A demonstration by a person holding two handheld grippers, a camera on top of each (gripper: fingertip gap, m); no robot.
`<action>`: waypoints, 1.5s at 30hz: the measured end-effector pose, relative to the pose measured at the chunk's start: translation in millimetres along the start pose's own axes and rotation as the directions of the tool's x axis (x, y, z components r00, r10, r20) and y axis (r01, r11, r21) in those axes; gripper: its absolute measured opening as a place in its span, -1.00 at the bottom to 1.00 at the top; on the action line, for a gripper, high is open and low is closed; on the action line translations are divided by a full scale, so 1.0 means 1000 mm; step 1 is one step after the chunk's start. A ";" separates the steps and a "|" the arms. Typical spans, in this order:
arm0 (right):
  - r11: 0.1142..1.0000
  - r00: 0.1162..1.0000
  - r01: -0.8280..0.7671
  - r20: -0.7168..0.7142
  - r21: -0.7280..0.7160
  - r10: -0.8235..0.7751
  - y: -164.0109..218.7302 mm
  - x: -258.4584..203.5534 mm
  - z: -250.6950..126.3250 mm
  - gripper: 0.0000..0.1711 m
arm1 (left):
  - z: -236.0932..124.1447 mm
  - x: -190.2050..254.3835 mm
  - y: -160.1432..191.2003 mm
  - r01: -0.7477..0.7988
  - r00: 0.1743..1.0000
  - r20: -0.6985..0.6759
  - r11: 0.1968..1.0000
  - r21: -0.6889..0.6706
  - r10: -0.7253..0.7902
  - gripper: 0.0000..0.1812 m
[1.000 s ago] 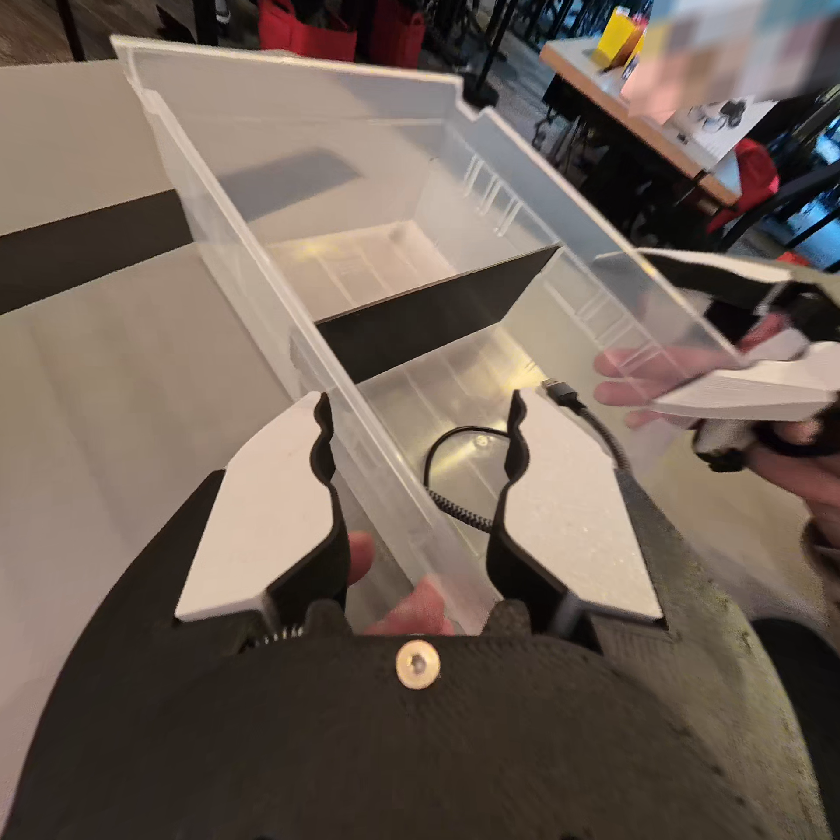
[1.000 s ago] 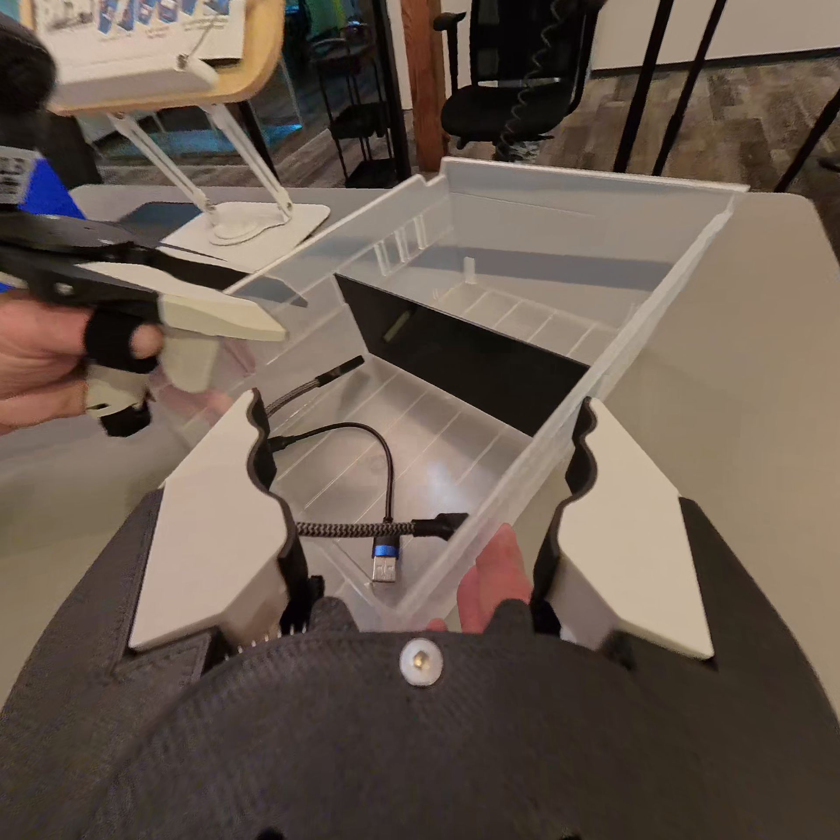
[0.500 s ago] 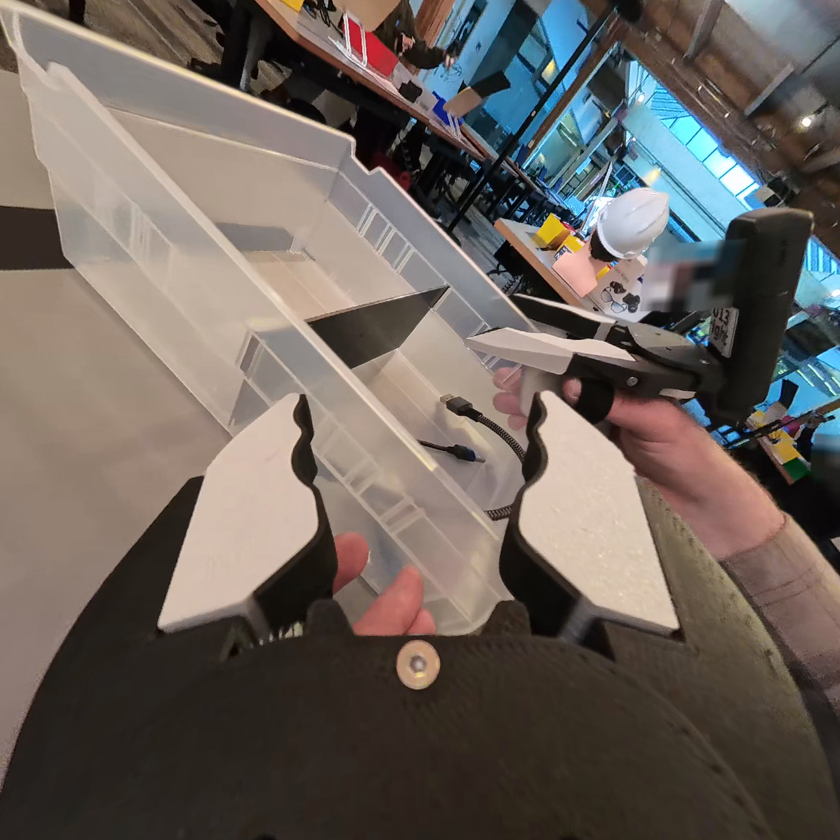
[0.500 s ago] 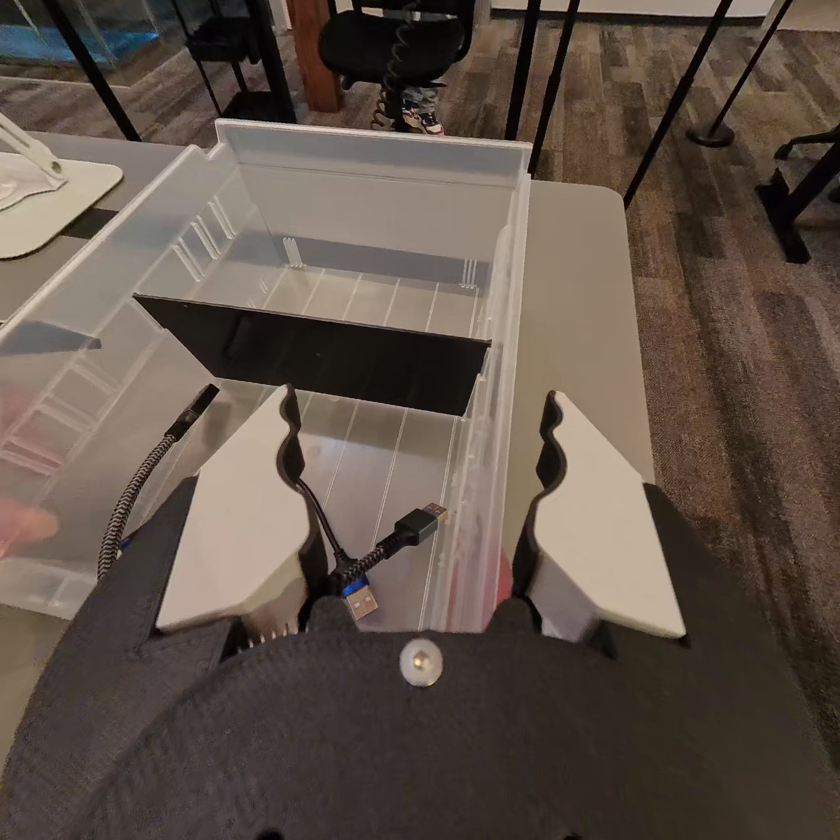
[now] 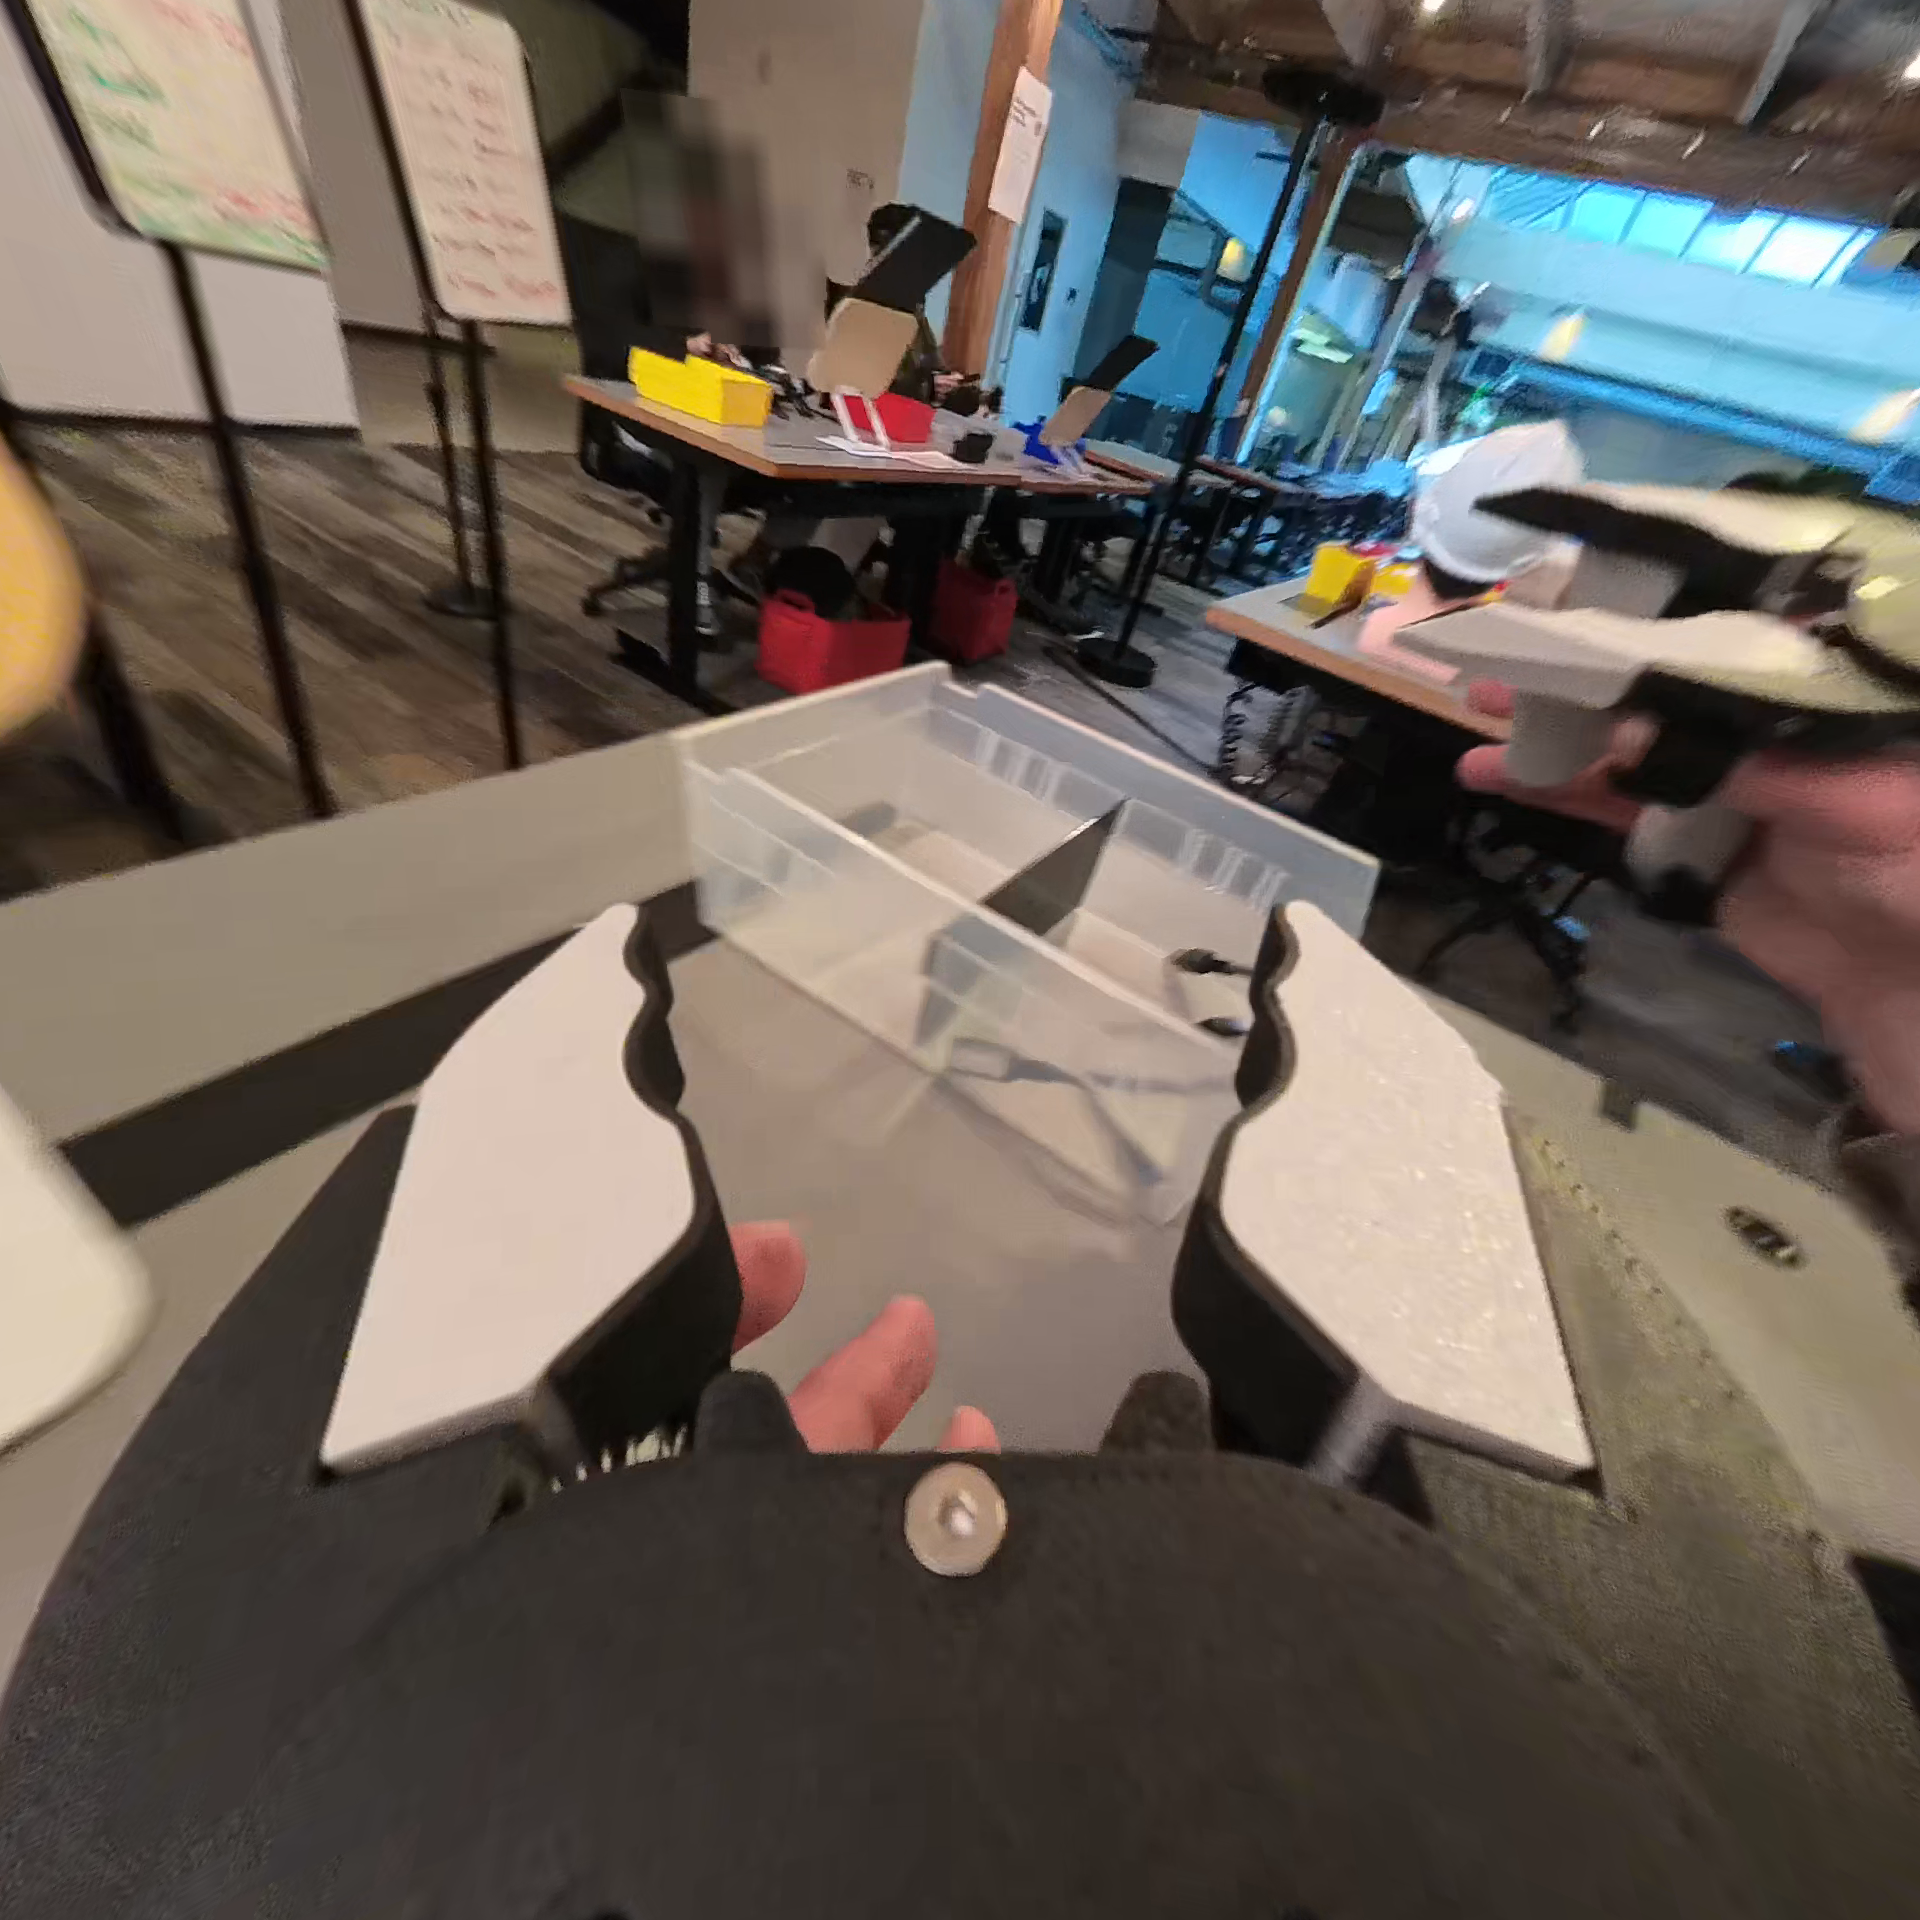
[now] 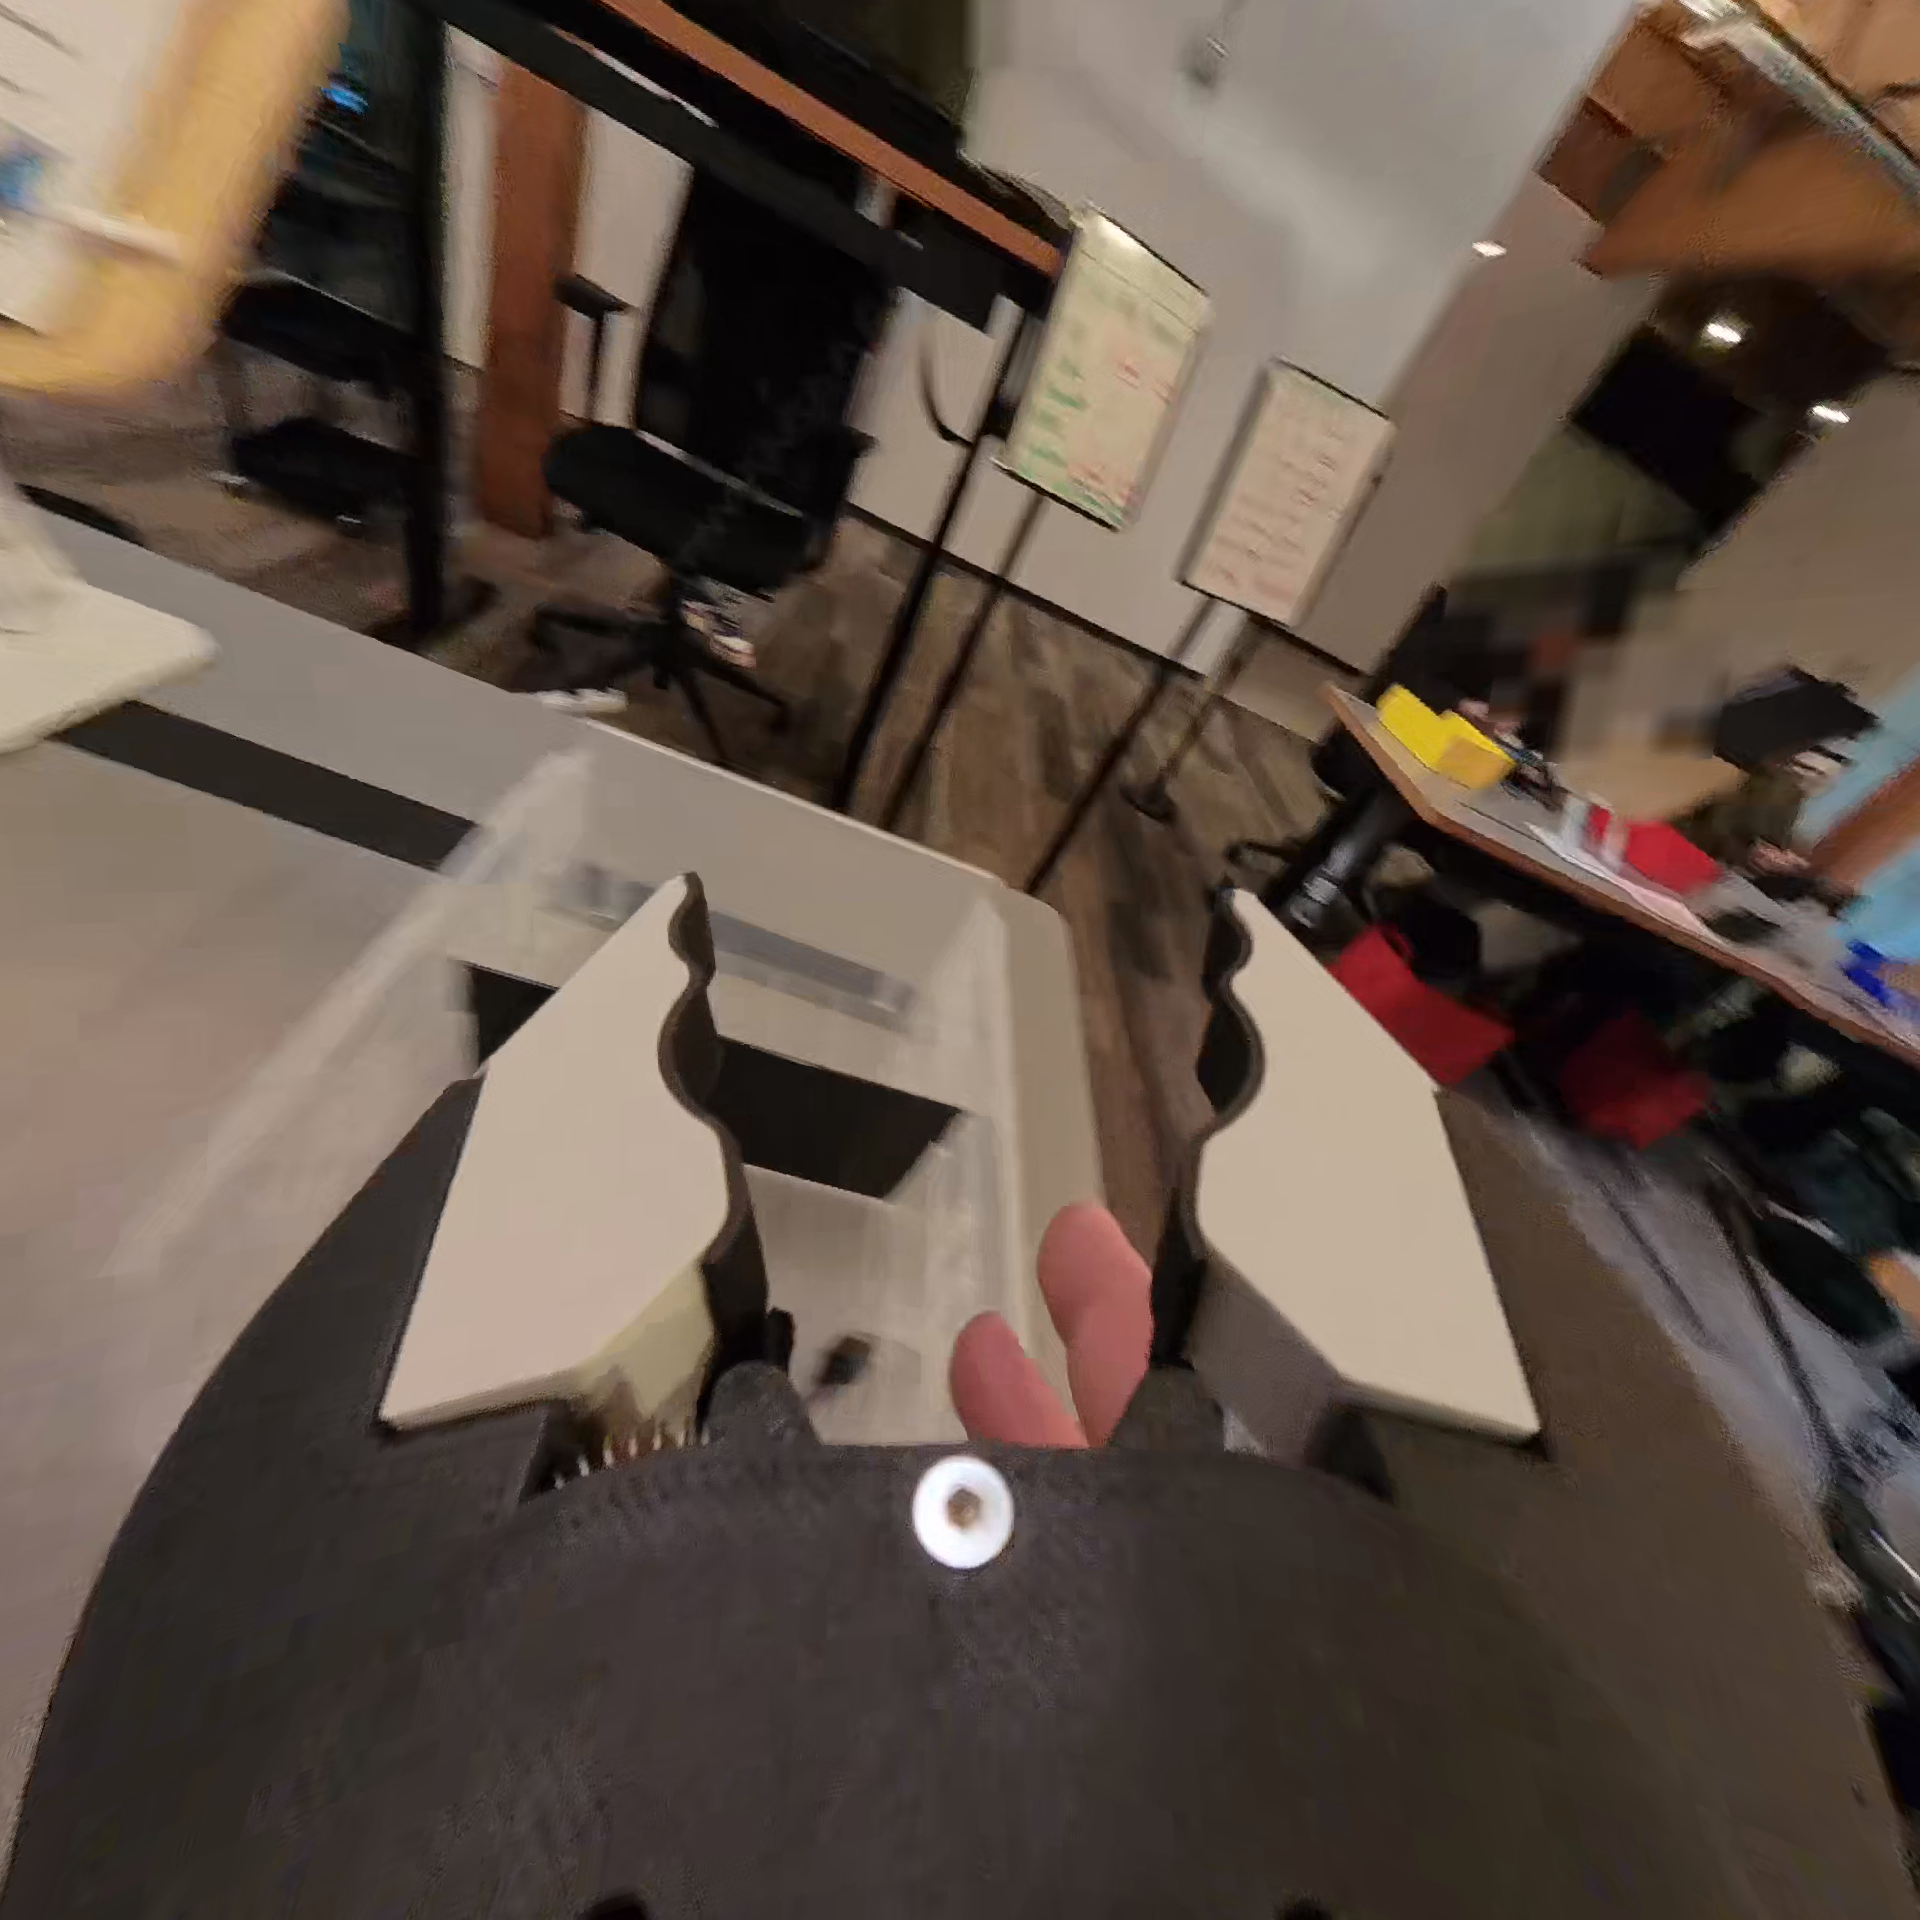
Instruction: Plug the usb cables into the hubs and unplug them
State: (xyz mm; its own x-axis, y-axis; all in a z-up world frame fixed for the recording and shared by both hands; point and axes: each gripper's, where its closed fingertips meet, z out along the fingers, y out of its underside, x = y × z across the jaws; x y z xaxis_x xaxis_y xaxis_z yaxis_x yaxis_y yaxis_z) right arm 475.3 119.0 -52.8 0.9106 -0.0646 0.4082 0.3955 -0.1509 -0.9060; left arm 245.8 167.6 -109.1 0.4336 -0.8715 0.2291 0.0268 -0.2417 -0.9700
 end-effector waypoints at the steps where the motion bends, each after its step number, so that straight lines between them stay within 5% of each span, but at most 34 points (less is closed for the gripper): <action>1: 1.000 0.998 0.007 0.056 0.027 -0.008 -0.019 -0.023 -0.004 0.08 | -0.017 -0.010 -0.007 -0.037 0.999 0.022 0.999 -0.002 0.037 0.16; 8: 0.977 0.923 -0.035 0.382 0.212 -0.050 -0.141 -0.184 -0.007 -0.14 | -0.123 -0.096 -0.050 -0.198 0.959 0.211 0.980 0.021 0.189 0.02; 13: 0.960 0.875 -0.130 0.484 0.248 -0.007 -0.180 -0.238 0.018 -0.21 | -0.172 -0.151 -0.075 -0.242 0.919 0.337 0.967 0.078 0.203 -0.07; 28: 0.962 0.819 -0.145 0.574 0.232 -0.015 -0.142 -0.275 0.049 -0.31 | -0.190 -0.185 -0.052 -0.395 0.816 0.427 0.915 -0.083 0.391 -0.10; 37: 0.963 0.802 -0.130 0.597 0.236 -0.038 -0.137 -0.293 0.045 -0.30 | -0.200 -0.157 -0.024 -0.511 0.770 0.349 0.844 -0.164 0.534 -0.06; 45: 0.958 0.745 -0.235 0.663 0.166 0.068 -0.128 -0.312 0.042 -0.20 | -0.212 -0.120 0.003 -0.504 0.814 0.242 0.849 -0.159 0.528 -0.06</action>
State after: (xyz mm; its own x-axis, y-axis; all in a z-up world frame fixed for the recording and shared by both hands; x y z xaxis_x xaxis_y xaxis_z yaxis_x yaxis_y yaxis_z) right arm 145.7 199.6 -69.2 0.7853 0.5957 0.1685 0.1845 0.0346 -0.9822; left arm 2.5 181.1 -122.2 0.5849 -0.7337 -0.3458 -0.3392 0.1660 -0.9259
